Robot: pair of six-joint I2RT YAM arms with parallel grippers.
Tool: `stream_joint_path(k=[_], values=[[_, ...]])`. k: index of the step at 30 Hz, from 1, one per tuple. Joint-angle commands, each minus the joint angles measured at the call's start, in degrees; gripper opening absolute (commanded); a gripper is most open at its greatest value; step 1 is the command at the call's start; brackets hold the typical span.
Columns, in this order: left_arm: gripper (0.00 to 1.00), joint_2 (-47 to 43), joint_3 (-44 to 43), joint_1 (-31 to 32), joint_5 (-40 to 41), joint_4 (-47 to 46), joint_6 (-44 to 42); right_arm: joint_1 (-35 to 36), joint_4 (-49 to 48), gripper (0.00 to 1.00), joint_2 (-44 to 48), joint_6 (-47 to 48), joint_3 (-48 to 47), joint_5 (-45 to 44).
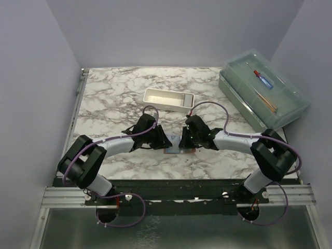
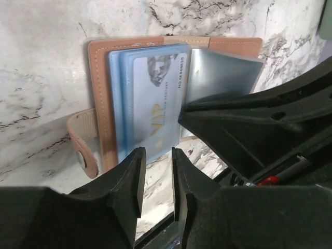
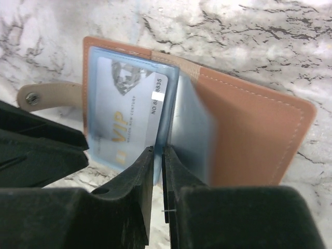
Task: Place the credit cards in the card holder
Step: Insert the credit card into the card holder.
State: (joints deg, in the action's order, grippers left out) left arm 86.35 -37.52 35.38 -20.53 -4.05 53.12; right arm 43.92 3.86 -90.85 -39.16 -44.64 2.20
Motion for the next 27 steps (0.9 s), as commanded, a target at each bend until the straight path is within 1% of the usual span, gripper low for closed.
stream_joint_path(k=[1,3,5,7,9,17,22,27], values=[[0.33,-1.6,0.5,-0.1,1.2,0.2,-1.7,0.3,0.2,0.15,-2.9,0.7,-1.5,-4.5],[0.33,-1.2,0.2,-0.2,0.8,0.0,-1.9,0.4,0.5,0.11,-3.7,0.6,-1.4,-5.2],[0.34,-0.7,-0.1,-0.3,0.4,-0.3,-2.1,0.3,0.4,0.09,-4.8,0.5,-1.2,-5.2],[0.37,-0.5,-0.3,-0.5,0.4,-0.4,-2.6,0.3,0.1,0.06,-5.4,0.1,-0.8,-5.2],[0.38,-0.4,-0.5,-0.8,0.3,-0.4,-2.8,0.4,0.0,0.01,-5.5,-0.3,-0.2,-5.2],[0.40,0.4,-1.2,-0.8,0.2,-0.4,-3.0,0.4,-0.7,0.00,-5.8,-0.8,0.5,-4.6],[0.45,0.5,-1.0,-0.8,0.8,-0.4,-3.0,0.4,-0.7,0.00,-5.8,-0.7,0.2,-4.3],[0.45,2.2,-1.7,-0.8,-0.5,-1.2,-3.0,0.4,-0.9,0.00,-5.7,-0.7,0.3,-3.9]])
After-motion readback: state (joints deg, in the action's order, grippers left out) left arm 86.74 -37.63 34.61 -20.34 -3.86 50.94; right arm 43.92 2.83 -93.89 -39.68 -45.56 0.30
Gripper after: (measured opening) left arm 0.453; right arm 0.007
